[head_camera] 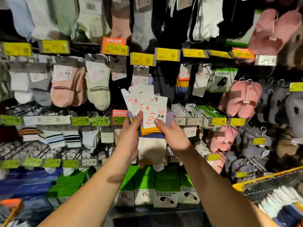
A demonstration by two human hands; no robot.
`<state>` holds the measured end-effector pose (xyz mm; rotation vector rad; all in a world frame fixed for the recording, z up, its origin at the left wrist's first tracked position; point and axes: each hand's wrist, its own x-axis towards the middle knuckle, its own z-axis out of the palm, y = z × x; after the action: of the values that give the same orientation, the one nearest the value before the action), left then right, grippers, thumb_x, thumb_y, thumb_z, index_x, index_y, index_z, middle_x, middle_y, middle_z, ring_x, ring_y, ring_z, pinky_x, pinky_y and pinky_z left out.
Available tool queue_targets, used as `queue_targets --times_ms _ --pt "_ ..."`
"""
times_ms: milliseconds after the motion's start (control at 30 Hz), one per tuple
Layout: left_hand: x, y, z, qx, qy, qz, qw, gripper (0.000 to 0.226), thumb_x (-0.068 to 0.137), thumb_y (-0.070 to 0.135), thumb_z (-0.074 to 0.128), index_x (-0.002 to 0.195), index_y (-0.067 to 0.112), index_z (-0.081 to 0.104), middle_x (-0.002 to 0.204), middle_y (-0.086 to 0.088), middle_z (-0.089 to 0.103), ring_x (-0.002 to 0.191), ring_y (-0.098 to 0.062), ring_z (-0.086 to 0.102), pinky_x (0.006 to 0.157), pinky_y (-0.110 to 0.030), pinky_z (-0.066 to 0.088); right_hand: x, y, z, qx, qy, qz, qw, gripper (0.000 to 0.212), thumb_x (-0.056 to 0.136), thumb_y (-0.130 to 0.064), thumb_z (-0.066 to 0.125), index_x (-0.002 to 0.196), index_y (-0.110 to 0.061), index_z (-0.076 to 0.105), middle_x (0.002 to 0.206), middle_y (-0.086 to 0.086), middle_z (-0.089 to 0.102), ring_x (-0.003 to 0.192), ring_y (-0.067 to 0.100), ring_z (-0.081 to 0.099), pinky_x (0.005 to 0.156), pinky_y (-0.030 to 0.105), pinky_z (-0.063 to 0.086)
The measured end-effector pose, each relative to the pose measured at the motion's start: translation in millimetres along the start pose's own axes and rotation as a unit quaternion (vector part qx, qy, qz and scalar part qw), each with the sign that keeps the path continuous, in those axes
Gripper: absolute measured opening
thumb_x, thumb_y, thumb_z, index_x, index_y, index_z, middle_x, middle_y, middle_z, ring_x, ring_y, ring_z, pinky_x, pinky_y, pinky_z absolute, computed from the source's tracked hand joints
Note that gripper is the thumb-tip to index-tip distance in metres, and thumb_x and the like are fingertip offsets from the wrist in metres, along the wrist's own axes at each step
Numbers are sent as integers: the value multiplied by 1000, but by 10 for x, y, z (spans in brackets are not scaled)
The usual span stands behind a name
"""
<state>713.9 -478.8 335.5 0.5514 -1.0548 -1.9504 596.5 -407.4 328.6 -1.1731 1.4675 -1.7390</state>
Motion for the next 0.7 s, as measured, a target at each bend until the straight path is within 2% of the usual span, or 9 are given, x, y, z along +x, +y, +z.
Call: queue_targets --times_ms 67,133,200,300,367,433,500,600,700 --pt "24 22 -31 -26 -11 -13 1000 36 97 23 63 131 15 54 115 -12 74 104 -32 72 93 -53 55 27 28 7 6 7 -13 1000 33 99 -19 61 132 -18 61 135 7 65 124 23 62 106 41 48" --pt "69 46 -66 -36 -19 -25 999 42 96 21 63 136 13 53 121 -14 71 108 -34 70 88 -49 57 32 13 10 27 8 3 1000 28 100 -12 57 126 -20 63 129 6 68 119 22 65 101 36 52" --pt "100 83 -89 -46 -30 -44 998 44 95 21 61 138 12 55 123 -14 70 109 -34 70 85 -46 59 34 -9 -2 47 -1 24 999 28 100 -12 57 127 -18 62 125 5 70 116 23 67 100 39 52" --pt "141 161 -128 -32 -51 -55 997 29 98 12 53 124 11 64 106 -10 76 93 -26 75 77 -38 61 84 -9 -45 79 -8 52 996 35 96 -15 64 131 -14 59 124 6 71 116 27 67 107 52 46" --pt "179 194 -157 -20 -70 -57 996 23 99 7 49 113 12 66 91 -5 78 78 -20 76 66 -31 62 112 -13 -74 85 -8 68 994 42 90 -19 68 131 -14 59 123 8 71 116 28 67 107 52 46" --pt "209 219 -176 -18 -79 -48 996 20 100 7 50 105 16 67 88 -4 78 76 -18 76 61 -30 61 131 -8 -103 72 -16 69 995 38 91 -18 68 128 -17 62 123 7 71 116 28 67 107 51 47" --pt "224 238 -186 -24 -75 -35 996 19 96 10 56 109 18 67 98 -5 78 84 -21 76 63 -31 61 158 3 -129 66 -25 69 995 29 96 -12 63 125 -18 63 122 7 72 115 27 67 108 51 46" --pt "307 230 -209 -22 -48 -23 998 51 78 15 70 128 13 63 117 -13 73 99 -29 74 70 -36 61 205 1 -154 67 -36 76 994 28 98 -10 60 125 -15 63 120 7 72 113 26 69 106 49 48" --pt "401 250 -218 -31 -23 -12 999 67 75 14 78 138 11 56 126 -16 68 110 -37 69 83 -49 60 282 -11 -175 56 -53 71 995 28 98 -11 60 125 -12 63 120 8 72 113 26 68 105 46 49"
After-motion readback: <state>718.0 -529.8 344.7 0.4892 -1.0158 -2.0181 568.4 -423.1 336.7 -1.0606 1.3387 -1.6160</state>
